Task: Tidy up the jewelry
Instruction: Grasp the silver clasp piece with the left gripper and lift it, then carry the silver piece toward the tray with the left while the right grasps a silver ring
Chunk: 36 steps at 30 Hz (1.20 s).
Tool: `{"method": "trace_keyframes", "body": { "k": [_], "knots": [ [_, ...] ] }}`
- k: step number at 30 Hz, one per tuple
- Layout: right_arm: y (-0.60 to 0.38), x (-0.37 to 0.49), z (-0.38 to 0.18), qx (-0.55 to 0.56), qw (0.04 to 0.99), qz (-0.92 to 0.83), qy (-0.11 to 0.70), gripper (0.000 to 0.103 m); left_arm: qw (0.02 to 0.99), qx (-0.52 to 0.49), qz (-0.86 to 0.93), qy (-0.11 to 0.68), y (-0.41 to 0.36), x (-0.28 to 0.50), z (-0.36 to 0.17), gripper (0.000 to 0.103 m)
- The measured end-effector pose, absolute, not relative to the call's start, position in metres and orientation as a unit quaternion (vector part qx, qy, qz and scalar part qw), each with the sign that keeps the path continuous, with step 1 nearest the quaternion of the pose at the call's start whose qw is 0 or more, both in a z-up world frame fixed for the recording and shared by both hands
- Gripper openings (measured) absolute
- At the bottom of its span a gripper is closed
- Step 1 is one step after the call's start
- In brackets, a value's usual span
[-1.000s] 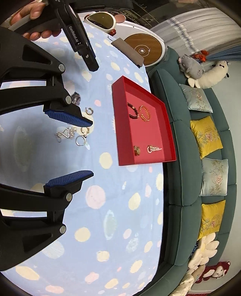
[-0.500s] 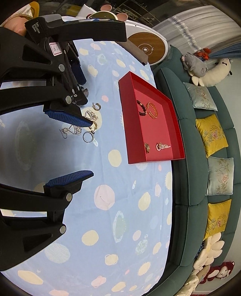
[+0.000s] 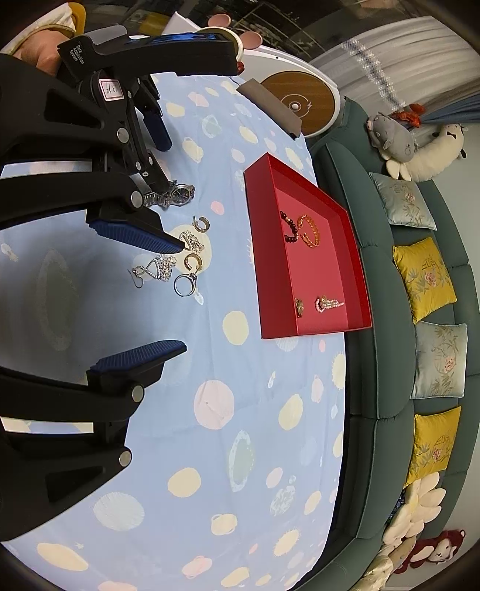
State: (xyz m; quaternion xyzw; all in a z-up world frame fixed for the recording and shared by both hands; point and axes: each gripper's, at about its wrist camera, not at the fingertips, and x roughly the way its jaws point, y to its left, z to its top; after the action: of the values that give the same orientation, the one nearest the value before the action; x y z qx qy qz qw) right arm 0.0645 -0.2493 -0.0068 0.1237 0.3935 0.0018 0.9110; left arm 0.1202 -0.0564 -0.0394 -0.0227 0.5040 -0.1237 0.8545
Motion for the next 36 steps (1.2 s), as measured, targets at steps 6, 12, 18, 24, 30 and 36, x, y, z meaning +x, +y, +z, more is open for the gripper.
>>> {"method": "trace_keyframes", "body": {
  "k": [6, 12, 18, 24, 30, 36],
  "knots": [
    [-0.244, 0.068, -0.006, 0.120, 0.911, 0.006, 0.394, 0.047, 0.856, -0.016, -0.133, 0.498, -0.072, 0.126, -0.042, 0.069],
    [-0.242, 0.070, -0.011, 0.117, 0.909, 0.009, 0.400, 0.047, 0.870, 0.021, -0.130, 0.474, -0.082, 0.127, -0.045, 0.064],
    [-0.242, 0.071, -0.021, 0.114, 0.904, 0.008, 0.413, 0.047, 0.878, 0.038, -0.139, 0.456, -0.083, 0.125, -0.045, 0.017],
    [-0.237, 0.068, -0.028, 0.101, 0.901, 0.014, 0.422, 0.047, 0.874, 0.027, -0.152, 0.461, -0.075, 0.125, -0.043, 0.011],
    [-0.237, 0.071, -0.034, 0.095, 0.899, 0.012, 0.427, 0.047, 0.868, 0.006, -0.163, 0.468, -0.062, 0.122, -0.032, 0.010],
    [-0.235, 0.084, -0.037, 0.088, 0.903, 0.014, 0.420, 0.047, 0.871, -0.011, -0.177, 0.459, -0.049, 0.118, -0.016, 0.010]
  ]
}}
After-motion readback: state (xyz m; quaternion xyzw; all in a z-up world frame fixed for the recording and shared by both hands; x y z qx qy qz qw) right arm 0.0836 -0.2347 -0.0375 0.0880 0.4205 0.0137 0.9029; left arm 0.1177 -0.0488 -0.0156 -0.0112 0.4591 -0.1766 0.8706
